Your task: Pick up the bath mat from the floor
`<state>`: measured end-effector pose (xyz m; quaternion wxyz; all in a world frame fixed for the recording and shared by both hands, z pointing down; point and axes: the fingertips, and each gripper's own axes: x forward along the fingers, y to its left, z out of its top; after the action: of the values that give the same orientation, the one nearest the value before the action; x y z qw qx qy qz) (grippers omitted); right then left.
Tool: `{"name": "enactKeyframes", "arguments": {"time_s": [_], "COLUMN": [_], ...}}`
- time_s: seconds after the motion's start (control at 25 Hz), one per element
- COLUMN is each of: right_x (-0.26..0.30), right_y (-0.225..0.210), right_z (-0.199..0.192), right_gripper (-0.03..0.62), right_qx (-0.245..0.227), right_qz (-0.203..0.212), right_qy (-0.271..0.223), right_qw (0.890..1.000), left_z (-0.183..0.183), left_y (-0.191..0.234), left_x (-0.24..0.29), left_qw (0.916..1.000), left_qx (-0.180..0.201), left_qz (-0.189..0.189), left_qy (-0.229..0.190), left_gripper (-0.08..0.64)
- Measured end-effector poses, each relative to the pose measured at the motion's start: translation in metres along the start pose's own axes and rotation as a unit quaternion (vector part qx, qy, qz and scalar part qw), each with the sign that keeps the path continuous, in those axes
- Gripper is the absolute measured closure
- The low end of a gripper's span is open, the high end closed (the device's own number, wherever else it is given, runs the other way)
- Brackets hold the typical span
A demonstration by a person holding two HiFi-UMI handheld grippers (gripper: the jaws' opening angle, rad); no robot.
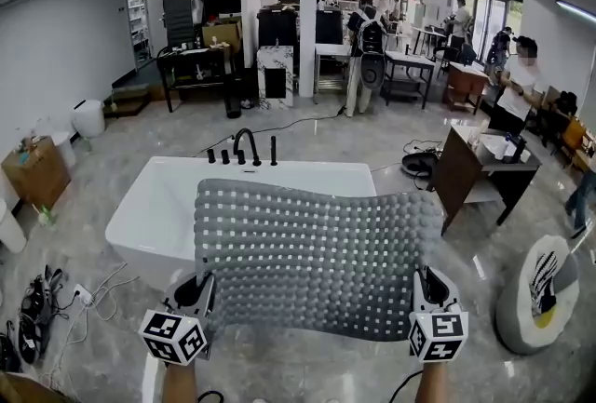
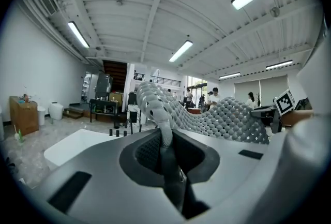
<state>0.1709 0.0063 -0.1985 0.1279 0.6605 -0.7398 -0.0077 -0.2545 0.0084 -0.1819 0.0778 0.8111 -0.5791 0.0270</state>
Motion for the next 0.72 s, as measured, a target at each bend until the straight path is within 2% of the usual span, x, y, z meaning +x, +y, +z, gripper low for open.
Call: {"name": "enactKeyframes", "arguments": {"time_s": [0.72], "right_x": [-0.017], "right_y": [0.004], "right_z": [0.005], "right_gripper": [0.522], "right_qx": [0.001], "right_qz": [-0.006], "right_qy": [-0.013], "right_qw": [1.000], "left_z": [0.001], "left_y": [0.003], "left_x": [-0.017], "left_qw": [0.9998], "left_qx": [0.015], "left_qz": [0.012], "left_qy": [-0.012], "left_gripper": [0.517]}}
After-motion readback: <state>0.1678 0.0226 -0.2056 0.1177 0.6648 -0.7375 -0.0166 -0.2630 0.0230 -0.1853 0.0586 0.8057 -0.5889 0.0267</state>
